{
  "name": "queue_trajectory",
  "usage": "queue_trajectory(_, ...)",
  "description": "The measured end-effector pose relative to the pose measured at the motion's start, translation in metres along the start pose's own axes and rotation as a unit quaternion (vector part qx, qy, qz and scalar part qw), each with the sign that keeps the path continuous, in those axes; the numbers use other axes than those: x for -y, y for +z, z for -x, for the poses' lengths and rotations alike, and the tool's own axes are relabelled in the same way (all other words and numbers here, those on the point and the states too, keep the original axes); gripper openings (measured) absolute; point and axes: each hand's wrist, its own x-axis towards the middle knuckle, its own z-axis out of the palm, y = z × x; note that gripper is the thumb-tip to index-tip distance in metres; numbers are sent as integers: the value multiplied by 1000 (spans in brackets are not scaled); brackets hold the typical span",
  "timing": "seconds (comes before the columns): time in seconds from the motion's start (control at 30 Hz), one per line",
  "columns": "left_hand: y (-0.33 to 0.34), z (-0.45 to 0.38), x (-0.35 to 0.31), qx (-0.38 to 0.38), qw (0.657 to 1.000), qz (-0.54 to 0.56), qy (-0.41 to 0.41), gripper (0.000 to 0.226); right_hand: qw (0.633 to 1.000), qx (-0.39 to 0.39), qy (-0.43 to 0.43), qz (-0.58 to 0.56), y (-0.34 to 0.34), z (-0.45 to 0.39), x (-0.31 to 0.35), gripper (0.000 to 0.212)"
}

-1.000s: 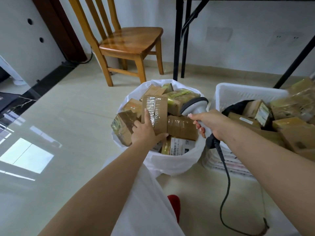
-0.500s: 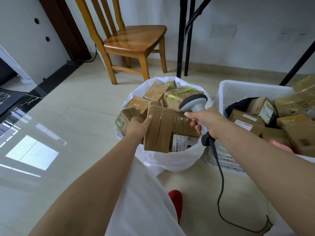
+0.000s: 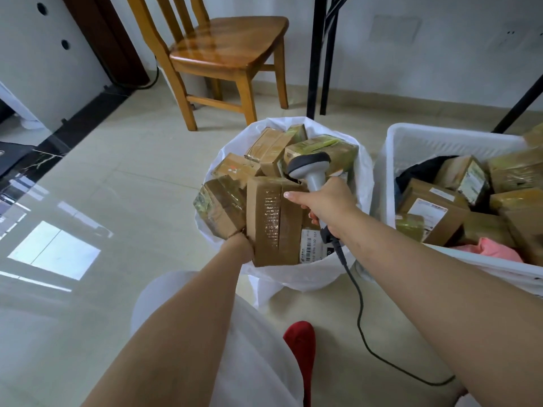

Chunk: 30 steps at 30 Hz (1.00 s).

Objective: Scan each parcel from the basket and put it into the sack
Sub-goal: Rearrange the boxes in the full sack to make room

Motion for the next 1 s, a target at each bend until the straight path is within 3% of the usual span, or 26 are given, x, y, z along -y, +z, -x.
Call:
queue_trajectory(0.13, 3, -19, 14, -46, 994, -100, -11, 27, 999, -5, 7, 41, 6, -5, -6, 65)
queue_trajectory(0.27, -1, -20, 14, -133, 988, -71, 38, 9, 997, -22, 9, 68, 9, -10, -9, 73)
queue_trajectory(0.37, -2, -10, 11, -151, 986, -37, 66, 6, 996, -40, 3, 74, 6, -9, -6, 79)
queue_trajectory(0.53, -13, 14, 8, -204, 966, 7, 157, 12, 995, -90, 9, 49, -6, -15, 2, 83)
queue_trajectory(0.63, -18, 26, 8, -175, 972, -31, 151, 16, 993, -94, 15, 71, -10, -14, 2, 84)
queue_trajectory(0.73, -28, 32, -1, -197, 968, -11, 157, 19, 994, -109, 12, 28, -12, -14, -2, 79)
queue_trajectory(0.8, -32, 34, 0, -197, 971, -25, 135, 26, 992, -121, 23, -11, -16, -16, -5, 73)
queue_trajectory(0.9, -30, 30, 13, -143, 986, -38, 70, 56, 989, -132, 39, -45, -24, -18, -13, 58)
queue_trajectory(1.0, -29, 29, 18, -117, 993, 12, 28, 75, 983, -172, 60, -36, -38, -20, -26, 49)
